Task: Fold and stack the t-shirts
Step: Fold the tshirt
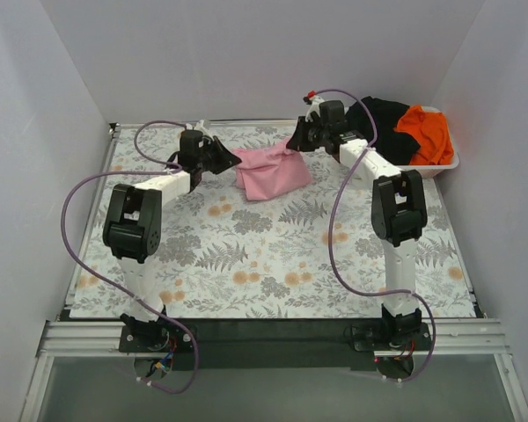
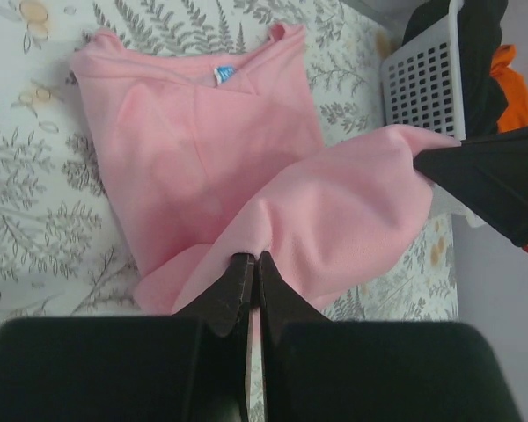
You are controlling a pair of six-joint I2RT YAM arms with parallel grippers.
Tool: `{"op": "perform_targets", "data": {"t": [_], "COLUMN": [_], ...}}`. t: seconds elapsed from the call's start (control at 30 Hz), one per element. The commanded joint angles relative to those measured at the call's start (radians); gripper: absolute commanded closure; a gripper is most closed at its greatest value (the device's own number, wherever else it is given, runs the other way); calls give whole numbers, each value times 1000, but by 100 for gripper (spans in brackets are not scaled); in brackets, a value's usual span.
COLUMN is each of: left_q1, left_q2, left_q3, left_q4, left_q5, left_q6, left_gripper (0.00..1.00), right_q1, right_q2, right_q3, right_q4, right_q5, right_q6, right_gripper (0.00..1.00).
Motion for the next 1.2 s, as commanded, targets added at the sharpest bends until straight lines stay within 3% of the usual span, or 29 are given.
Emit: {"op": "perform_targets", "data": {"t": [0.0,0.27,0.33,0.37,0.4,0.43,0.53,0.8,1.0,1.17], "left_q1": [16,62,62,62,63,63,65,63,63,62], "left_q2": [49,222,238,241,238,229,160,106,52,-27], "left_q3": [98,290,327,335,338,320,267,343,153,21], "left_q4": [-17,-11,0,7,13,26,99,-5,62,113], "left_q5": [59,42,28,16,-25,-45,-116,-122,-73,-38], "left_q6": [-2,-66,-76,-89,-102,-111,-125,-62,-59,-42], "left_gripper": [100,100,100,93,64,4,3,3,4,3], "right_q1": [-23,-41,-41,-41,-41,-41,-55,-59,-3,53], "right_q2": [52,231,259,277,282,280,242,41,30,89], "right_q3": [126,346,401,415,426,420,366,183,67,74], "right_q4": [28,36,53,74,87,99,218,298,289,275], "right_q5": [-41,-37,-41,-40,-38,-40,-56,-110,-90,-34], "right_q6": [33,72,84,89,92,92,107,61,-67,-109], "right_gripper": [99,99,82,45,16,2,2,2,2,6]}}
